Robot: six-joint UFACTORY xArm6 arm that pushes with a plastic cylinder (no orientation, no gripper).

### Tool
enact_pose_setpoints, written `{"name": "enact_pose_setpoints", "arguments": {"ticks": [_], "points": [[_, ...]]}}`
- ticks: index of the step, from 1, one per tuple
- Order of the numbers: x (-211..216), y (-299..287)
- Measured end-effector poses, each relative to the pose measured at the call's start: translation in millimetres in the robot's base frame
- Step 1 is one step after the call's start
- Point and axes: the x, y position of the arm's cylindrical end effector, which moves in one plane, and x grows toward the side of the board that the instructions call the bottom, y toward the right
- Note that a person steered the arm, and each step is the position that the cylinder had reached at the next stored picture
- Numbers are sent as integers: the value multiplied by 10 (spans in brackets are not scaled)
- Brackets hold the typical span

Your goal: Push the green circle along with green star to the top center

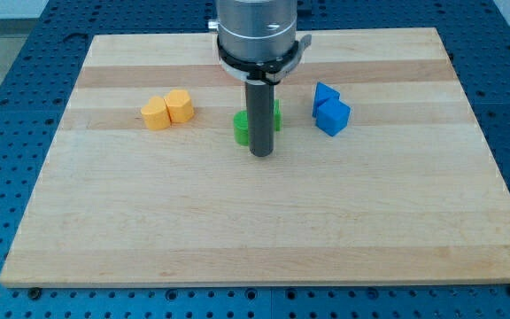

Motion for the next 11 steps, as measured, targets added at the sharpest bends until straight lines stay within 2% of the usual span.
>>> {"name": "enact_pose_setpoints", "arguments": {"ticks": [2,3,4,5,7,11], "points": [[283,-669],[70,-804],[-180,-755],[-207,-574],[-207,-26],[-31,186]]}}
